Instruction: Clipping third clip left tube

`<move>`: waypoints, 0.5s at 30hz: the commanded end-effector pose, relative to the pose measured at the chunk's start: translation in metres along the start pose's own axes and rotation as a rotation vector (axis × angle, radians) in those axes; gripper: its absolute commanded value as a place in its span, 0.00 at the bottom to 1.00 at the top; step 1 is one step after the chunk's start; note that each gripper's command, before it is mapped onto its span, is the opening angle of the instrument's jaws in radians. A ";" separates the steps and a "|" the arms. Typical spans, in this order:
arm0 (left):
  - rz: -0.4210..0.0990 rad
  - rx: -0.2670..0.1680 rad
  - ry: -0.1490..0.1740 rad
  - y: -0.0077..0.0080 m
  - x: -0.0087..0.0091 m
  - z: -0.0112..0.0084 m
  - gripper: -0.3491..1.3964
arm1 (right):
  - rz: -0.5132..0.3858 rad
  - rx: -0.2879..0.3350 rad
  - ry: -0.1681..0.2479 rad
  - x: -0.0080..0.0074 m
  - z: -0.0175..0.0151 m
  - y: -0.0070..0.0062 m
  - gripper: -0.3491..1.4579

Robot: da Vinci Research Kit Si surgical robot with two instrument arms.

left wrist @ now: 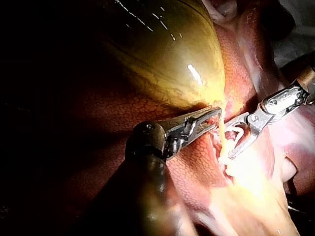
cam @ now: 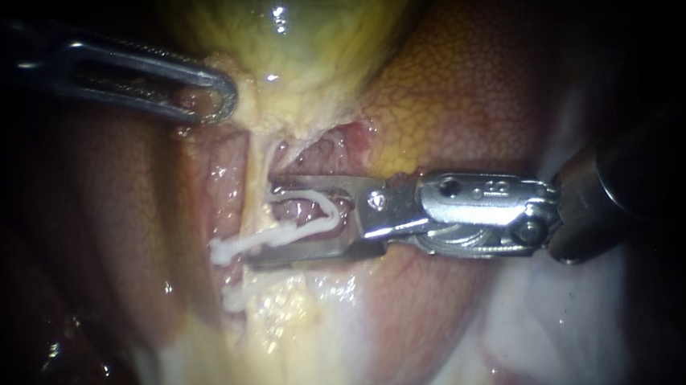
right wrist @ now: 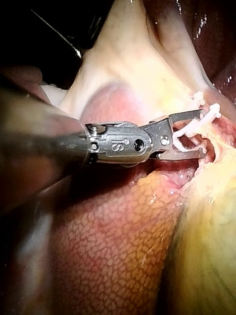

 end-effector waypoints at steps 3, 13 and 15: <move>0.000 0.000 0.000 0.0000 0.0000 0.0000 0.00 | 0.000 0.001 0.000 0.0000 -0.0002 -0.0001 0.44; 0.001 -0.005 -0.002 0.0006 0.0001 -0.0003 0.00 | -0.001 0.008 -0.001 -0.0005 -0.0041 -0.0008 0.44; 0.002 -0.008 -0.004 0.0007 0.0001 -0.0004 0.00 | 0.000 0.010 -0.001 -0.0005 -0.0052 -0.0009 0.44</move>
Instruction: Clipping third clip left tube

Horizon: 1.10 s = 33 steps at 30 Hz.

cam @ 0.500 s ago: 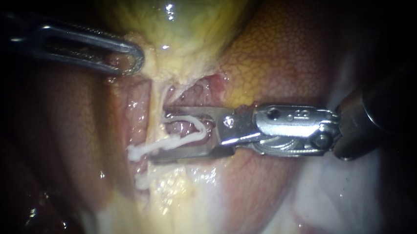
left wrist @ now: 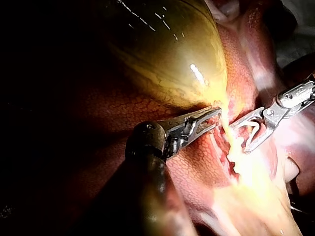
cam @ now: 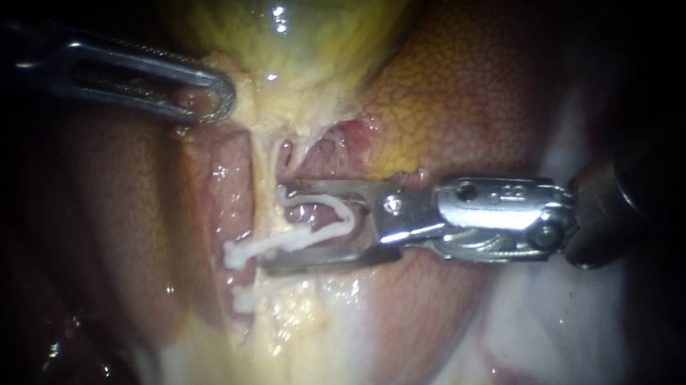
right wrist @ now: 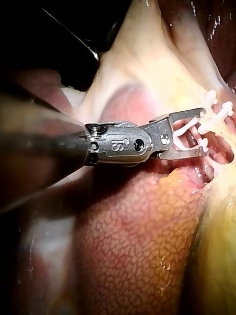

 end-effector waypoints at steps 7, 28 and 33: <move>0.000 -0.001 0.000 0.0000 0.0000 0.0000 0.00 | 0.002 0.015 0.005 0.0002 -0.0027 -0.0004 0.44; 0.000 -0.001 0.000 0.0001 0.0000 -0.0001 0.00 | 0.035 0.155 0.127 0.0047 -0.0023 0.0001 0.44; 0.000 -0.001 0.000 0.0001 0.0000 -0.0001 0.00 | 0.056 0.154 0.129 0.0045 -0.0013 0.0005 0.44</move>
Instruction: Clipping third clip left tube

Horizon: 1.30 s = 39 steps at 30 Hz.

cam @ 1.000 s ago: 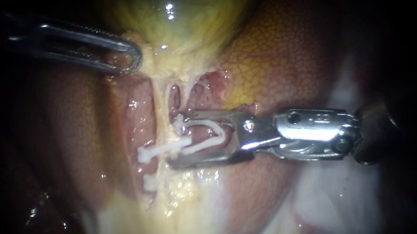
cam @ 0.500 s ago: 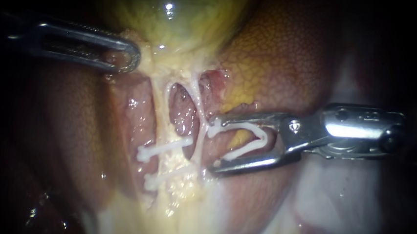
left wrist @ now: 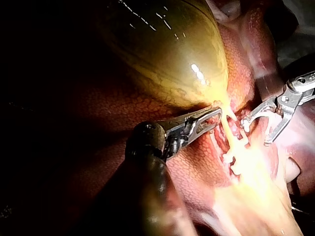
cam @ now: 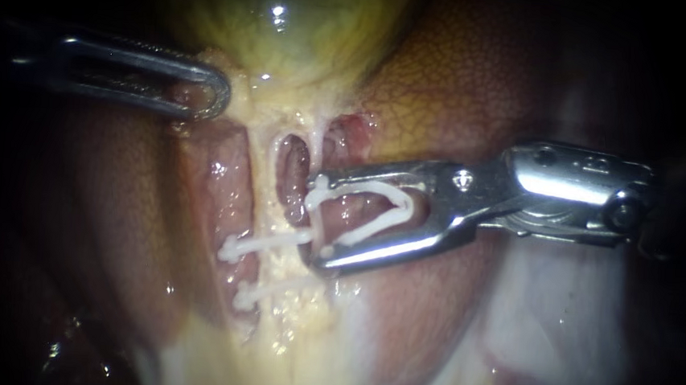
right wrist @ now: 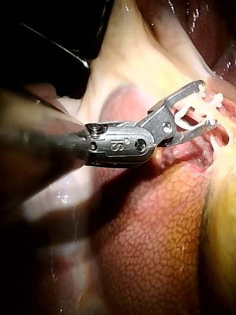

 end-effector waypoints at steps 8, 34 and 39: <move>0.000 0.000 0.000 -0.0001 0.0000 0.0000 0.00 | 0.023 -0.009 -0.005 -0.0025 0.0016 0.0015 0.44; 0.000 0.000 0.000 -0.0001 0.0000 0.0000 0.00 | 0.043 0.019 0.007 -0.0048 0.0040 0.0053 0.45; 0.000 0.000 0.000 -0.0001 0.0000 0.0000 0.00 | 0.052 0.066 0.032 -0.0046 0.0046 0.0055 0.44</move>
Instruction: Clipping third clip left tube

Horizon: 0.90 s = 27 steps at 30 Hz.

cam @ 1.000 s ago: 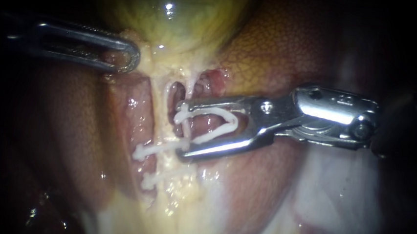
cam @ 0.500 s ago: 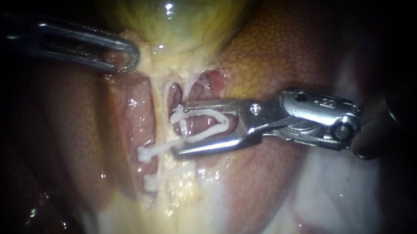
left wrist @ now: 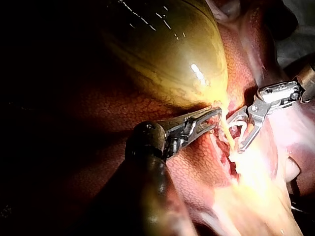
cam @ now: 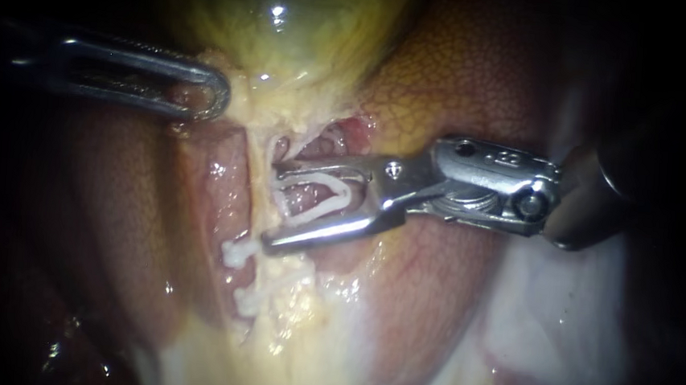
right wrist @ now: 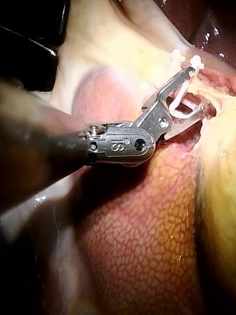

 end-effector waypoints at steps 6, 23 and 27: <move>0.000 0.000 0.000 0.0000 0.0000 0.0000 0.00 | 0.004 0.039 0.032 0.0004 0.0011 0.0000 0.44; 0.000 0.000 0.000 0.0001 0.0000 0.0001 0.00 | 0.008 0.082 0.078 0.0015 0.0034 -0.0004 0.44; 0.000 0.000 0.000 0.0001 0.0000 0.0001 0.00 | 0.013 0.103 0.108 0.0027 0.0034 -0.0007 0.44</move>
